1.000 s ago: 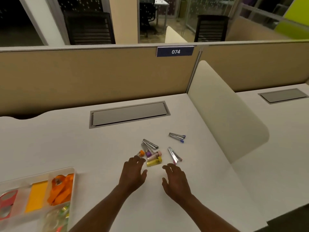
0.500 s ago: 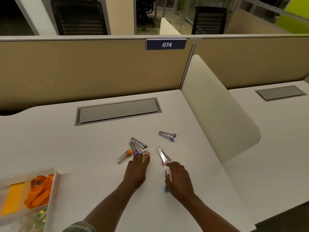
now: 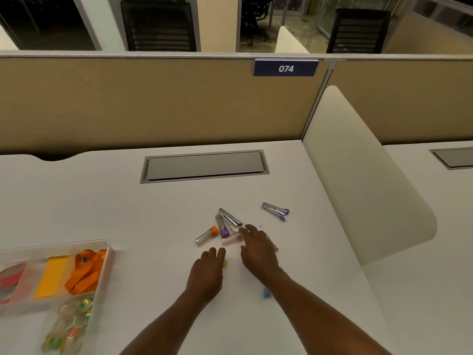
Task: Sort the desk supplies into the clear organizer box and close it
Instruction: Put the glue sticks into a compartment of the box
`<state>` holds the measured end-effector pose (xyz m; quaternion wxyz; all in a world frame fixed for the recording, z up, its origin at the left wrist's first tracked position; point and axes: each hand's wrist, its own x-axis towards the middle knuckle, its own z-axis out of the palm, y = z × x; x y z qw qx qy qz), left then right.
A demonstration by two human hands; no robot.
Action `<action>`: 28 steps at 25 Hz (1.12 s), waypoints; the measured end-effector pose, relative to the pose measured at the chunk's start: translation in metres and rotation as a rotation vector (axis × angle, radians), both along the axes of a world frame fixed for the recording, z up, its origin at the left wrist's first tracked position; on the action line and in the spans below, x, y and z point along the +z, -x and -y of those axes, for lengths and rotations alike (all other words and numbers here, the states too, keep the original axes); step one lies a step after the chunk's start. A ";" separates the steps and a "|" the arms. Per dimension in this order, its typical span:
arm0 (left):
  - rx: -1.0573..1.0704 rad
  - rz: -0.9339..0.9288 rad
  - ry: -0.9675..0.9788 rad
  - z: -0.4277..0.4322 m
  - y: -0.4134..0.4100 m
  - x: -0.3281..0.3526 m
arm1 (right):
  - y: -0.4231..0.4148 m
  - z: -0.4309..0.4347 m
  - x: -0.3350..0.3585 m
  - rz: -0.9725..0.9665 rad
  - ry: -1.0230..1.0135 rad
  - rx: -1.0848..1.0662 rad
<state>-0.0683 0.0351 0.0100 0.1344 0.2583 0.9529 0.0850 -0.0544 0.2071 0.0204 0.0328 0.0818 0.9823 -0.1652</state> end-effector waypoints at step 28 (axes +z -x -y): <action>1.048 0.315 -0.964 0.266 0.020 0.074 | 0.034 0.270 0.067 0.073 1.057 -0.141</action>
